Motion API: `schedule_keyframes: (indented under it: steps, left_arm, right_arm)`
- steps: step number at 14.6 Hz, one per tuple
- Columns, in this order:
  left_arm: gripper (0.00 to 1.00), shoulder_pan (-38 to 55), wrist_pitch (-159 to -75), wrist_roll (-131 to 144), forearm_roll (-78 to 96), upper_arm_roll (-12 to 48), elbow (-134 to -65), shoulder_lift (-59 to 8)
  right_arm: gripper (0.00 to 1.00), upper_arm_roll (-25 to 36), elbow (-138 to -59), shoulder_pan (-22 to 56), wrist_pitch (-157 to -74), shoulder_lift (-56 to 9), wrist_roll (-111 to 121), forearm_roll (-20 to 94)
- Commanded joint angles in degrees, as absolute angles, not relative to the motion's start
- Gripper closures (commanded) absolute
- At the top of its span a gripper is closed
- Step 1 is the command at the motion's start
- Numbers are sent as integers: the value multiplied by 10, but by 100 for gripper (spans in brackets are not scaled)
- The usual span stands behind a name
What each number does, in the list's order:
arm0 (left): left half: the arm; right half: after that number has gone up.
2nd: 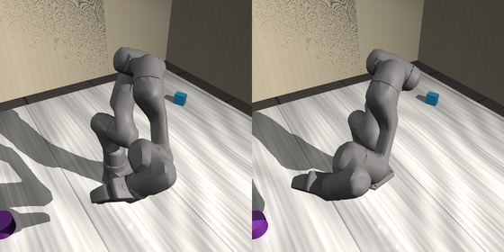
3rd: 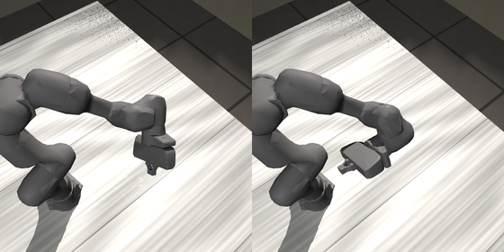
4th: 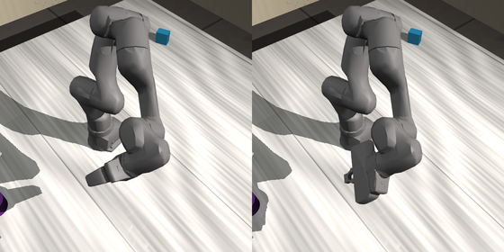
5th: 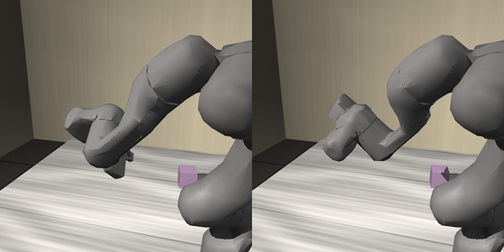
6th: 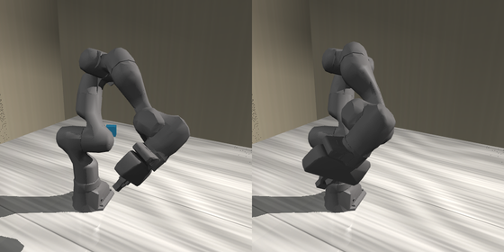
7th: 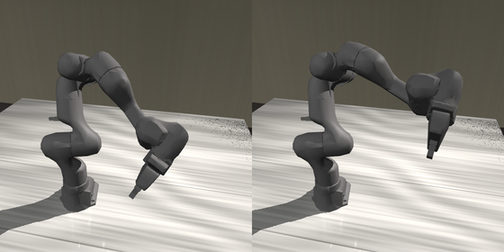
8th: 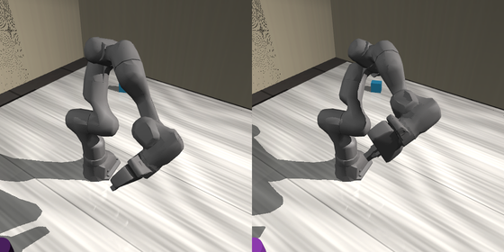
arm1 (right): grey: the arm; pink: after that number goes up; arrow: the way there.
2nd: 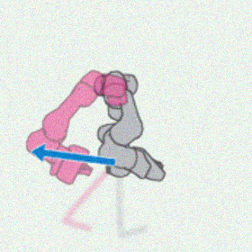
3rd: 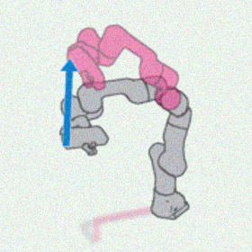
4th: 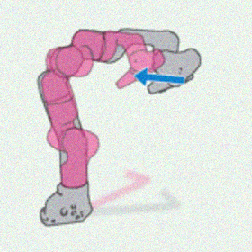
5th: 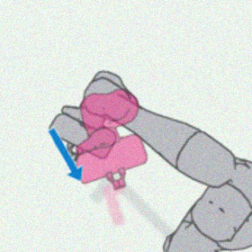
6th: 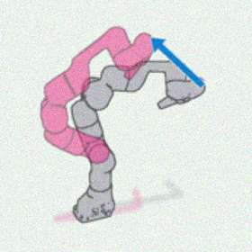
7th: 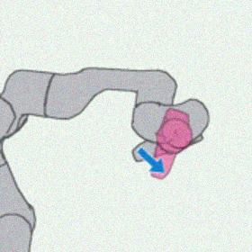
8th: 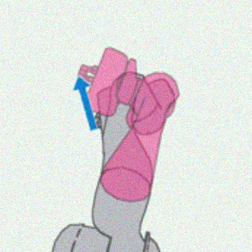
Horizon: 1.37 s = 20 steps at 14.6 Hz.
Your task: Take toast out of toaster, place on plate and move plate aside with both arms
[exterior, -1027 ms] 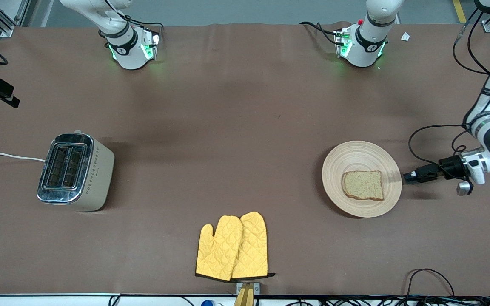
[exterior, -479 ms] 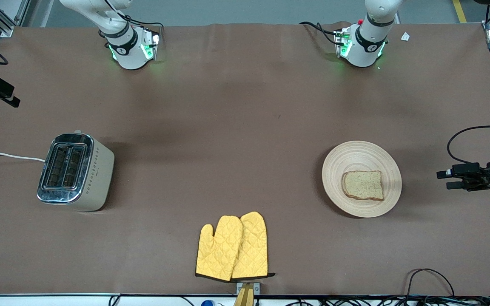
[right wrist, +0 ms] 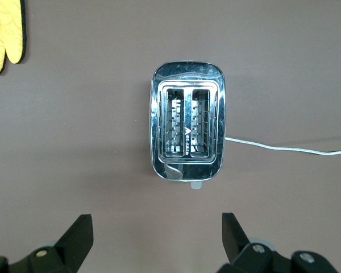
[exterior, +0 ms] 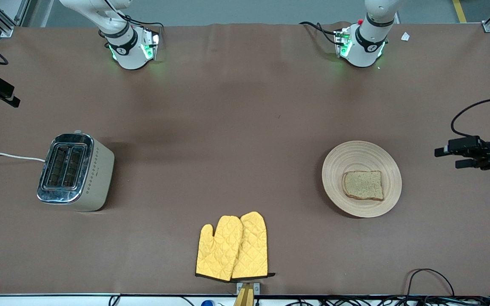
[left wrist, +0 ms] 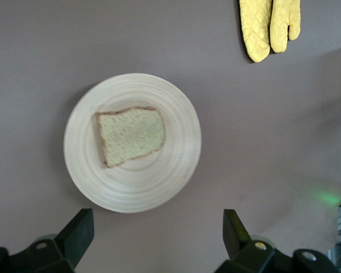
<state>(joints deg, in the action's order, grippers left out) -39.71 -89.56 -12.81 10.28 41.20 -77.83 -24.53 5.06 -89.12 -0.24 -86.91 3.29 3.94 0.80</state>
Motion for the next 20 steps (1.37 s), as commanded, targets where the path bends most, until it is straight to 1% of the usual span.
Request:
schedule_keyframes:
  steps: [1,3,5,7,9,10,11,13,14,15,18,20]
  left_arm:
    - [0,-393,-879,-73,93,421,-788,-219]
    - [0,-373,-878,-30,90,425,-788,-210]
    - [0,-309,-877,8,42,403,-792,-180]
    - [0,-238,-864,11,24,337,-795,-150]
    - [0,-136,-855,11,22,231,-801,-120]
    - [0,-99,-855,10,22,191,-811,-102]
    - [0,-58,-855,10,21,155,-829,-81]
    - [0,8,-855,7,21,89,-835,-62]
    - [0,26,-854,4,20,68,-836,-52]
    - [0,38,-852,3,21,57,-838,-41]
    - [0,53,-829,10,22,54,-852,-16]
    - [0,51,-827,23,21,54,-887,11]
  right_arm:
    - [0,49,-899,-2,-868,42,42,-4]
    - [0,49,-899,-2,-867,42,42,-4]
    - [0,49,-899,-2,-867,42,42,-4]
    - [0,49,-899,-2,-867,42,42,-4]
    - [0,49,-899,-2,-867,42,42,-4]
    - [0,49,-899,-2,-867,42,42,-3]
    - [0,49,-899,-2,-867,42,42,-4]
    - [0,49,-899,-2,-867,42,42,-4]
    - [0,49,-899,-2,-867,42,42,-3]
    - [0,49,-899,-2,-867,42,42,-4]
    - [0,49,-899,-2,-867,42,42,-3]
    - [0,49,-899,-2,-867,42,42,-4]
